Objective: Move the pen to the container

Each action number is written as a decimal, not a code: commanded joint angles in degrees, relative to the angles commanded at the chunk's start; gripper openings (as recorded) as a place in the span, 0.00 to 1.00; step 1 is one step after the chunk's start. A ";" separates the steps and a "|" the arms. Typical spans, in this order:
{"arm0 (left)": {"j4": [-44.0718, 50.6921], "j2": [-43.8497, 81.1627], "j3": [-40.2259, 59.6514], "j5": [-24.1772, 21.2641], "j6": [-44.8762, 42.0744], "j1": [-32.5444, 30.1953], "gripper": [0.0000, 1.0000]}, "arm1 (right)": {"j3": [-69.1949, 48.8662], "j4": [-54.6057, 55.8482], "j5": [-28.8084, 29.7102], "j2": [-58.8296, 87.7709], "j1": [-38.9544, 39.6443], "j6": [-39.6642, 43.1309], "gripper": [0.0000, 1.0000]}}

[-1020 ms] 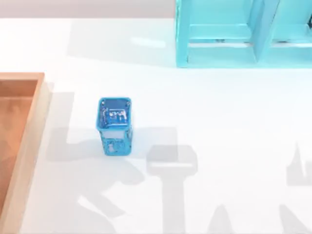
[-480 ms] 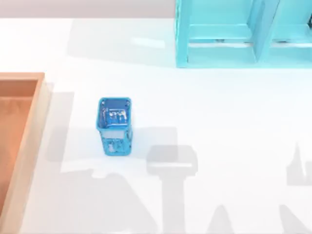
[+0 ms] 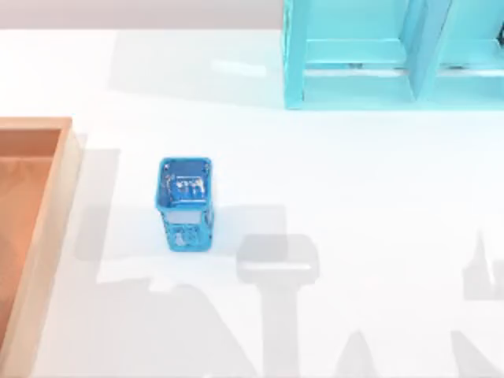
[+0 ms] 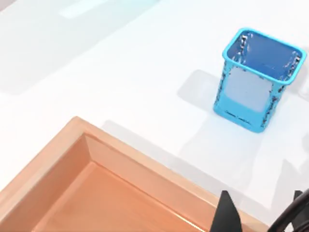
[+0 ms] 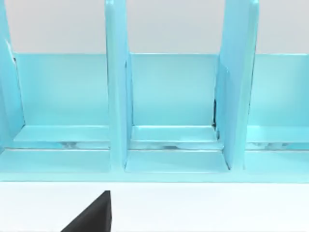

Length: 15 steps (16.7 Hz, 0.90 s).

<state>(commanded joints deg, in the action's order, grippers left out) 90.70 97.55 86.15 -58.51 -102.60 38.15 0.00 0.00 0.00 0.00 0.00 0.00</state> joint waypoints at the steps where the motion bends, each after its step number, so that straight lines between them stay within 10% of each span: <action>1: -0.72 -0.21 -0.68 0.08 0.64 -0.19 0.00 | 0.00 0.00 0.00 0.00 0.00 0.00 1.00; 15: -21.90 -1.87 -14.60 -0.71 10.65 -5.42 0.00 | 0.00 0.00 0.00 0.00 0.00 0.00 1.00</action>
<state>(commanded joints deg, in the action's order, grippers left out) 68.80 95.68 71.55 -59.22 -91.94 32.73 0.00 0.00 0.00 0.00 0.00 0.00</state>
